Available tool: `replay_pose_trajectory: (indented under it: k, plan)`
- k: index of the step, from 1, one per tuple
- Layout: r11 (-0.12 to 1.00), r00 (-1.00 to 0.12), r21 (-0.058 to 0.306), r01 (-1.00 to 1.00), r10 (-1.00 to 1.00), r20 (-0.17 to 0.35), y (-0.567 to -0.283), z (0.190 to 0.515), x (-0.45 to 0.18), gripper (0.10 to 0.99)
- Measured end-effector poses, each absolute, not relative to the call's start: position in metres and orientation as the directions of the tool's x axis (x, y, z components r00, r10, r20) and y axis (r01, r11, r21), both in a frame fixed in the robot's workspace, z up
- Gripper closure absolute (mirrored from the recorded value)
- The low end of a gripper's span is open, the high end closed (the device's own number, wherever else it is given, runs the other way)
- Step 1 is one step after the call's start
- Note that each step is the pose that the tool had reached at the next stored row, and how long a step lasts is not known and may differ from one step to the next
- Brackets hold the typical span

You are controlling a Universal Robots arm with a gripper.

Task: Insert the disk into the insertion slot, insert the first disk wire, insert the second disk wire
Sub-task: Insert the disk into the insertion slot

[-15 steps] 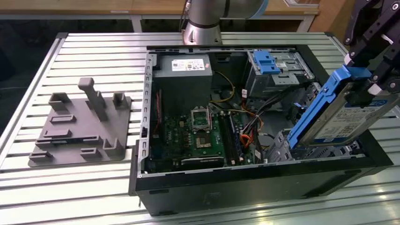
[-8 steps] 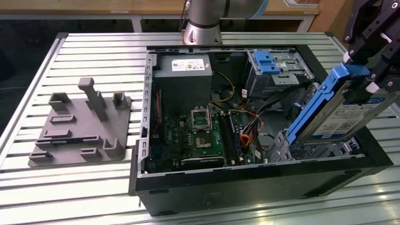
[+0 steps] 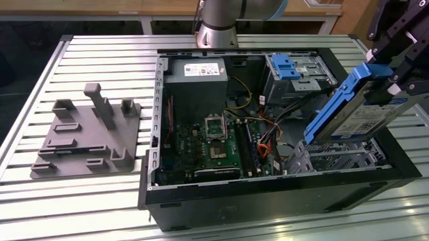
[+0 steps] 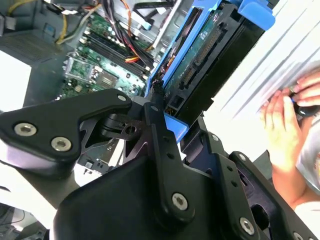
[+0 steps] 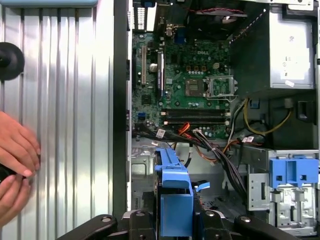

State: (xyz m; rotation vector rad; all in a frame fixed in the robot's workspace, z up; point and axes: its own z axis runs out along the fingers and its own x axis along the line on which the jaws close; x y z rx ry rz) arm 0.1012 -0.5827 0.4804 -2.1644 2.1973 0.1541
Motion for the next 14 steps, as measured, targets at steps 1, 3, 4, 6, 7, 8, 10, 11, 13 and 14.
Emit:
replay_pose_trajectory:
  k: [1,3,4,6,7,8,10,11,13,14]
  plan:
    - [0.013,-0.017,0.033,-0.999,-0.994,-0.112,-0.5831,0.4805,0.1011,0.722]
    - [0.013,-0.017,0.034,-0.999,-0.993,-0.116,-0.5835,0.4805,0.1011,0.722]
    - [0.013,-0.017,0.034,-0.999,-0.993,-0.116,-0.5835,0.4805,0.1011,0.722]
    - [0.013,-0.017,0.034,-0.999,-0.993,-0.117,-0.5835,0.4804,0.1012,0.722]
    - [0.013,-0.017,0.034,-0.999,-0.993,-0.117,-0.5835,0.4804,0.1011,0.722]
    - [0.013,-0.017,0.034,-0.999,-0.993,-0.117,-0.5835,0.4804,0.1011,0.722]
    - [0.013,-0.017,0.033,-0.999,-0.993,-0.117,-0.5835,0.4804,0.1012,0.722]
    - [0.013,-0.016,0.031,-0.999,-0.993,-0.117,-0.5835,0.4804,0.1012,0.722]
    - [0.013,-0.016,0.028,-1.000,-0.993,-0.117,-0.5836,0.4804,0.1014,0.722]
    - [0.013,-0.016,0.028,-1.000,-0.993,-0.117,-0.5835,0.4804,0.1019,0.722]
